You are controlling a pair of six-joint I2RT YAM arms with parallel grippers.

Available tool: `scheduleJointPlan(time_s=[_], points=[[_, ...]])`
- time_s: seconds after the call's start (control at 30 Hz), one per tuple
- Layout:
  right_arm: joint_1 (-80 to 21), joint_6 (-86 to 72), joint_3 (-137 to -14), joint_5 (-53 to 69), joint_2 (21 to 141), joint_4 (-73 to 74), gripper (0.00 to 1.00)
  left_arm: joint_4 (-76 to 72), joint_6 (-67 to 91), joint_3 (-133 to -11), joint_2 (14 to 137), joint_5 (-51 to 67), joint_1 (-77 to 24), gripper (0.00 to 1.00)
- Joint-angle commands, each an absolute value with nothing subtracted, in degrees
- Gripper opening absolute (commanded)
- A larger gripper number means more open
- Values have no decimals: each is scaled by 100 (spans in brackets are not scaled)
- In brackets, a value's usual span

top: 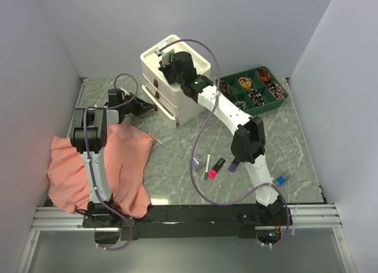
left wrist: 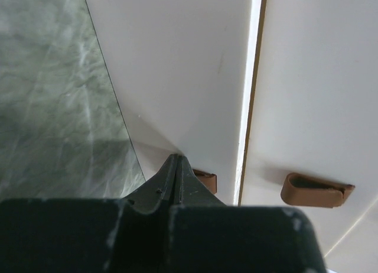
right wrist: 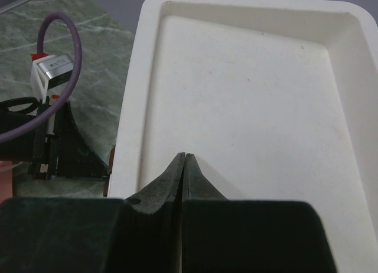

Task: Sort the stationery into containers
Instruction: Close the drawer in the storage box.

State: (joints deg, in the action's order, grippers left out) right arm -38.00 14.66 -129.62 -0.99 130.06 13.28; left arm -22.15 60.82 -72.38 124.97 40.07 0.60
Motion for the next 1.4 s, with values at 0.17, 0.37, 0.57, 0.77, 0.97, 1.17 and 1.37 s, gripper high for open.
scheduleJointPlan(time_s=[0.17, 0.37, 0.57, 0.77, 0.97, 1.17, 1.37], points=[[-3850, 1380, -12762, 88, 13017, 1644, 0, -3050, 6574, -7602, 12735, 4131, -237, 1], [-3867, 1389, -12762, 53, 12999, 1626, 0, -3076, 6618, -7673, 12745, 4140, -290, 1], [-3885, 1380, -12823, 18, 12789, 1582, 0, -2216, 6224, -7111, 11675, 4429, 139, 36], [-3876, 1371, -12841, 9, 12683, 1494, 8, -1932, 5825, -6777, 10926, 4746, 509, 69], [-3867, 1318, -12902, 44, 12788, 1547, 8, -4288, 7329, -6039, 11039, 4895, 483, 69], [-3876, 1336, -12832, 27, 12788, 1547, 7, -5280, 7998, -5880, 11390, 4869, 466, 66], [-3876, 1362, -12815, 9, 12788, 1538, 4, -5643, 8226, -6195, 11812, 4939, 422, 60]])
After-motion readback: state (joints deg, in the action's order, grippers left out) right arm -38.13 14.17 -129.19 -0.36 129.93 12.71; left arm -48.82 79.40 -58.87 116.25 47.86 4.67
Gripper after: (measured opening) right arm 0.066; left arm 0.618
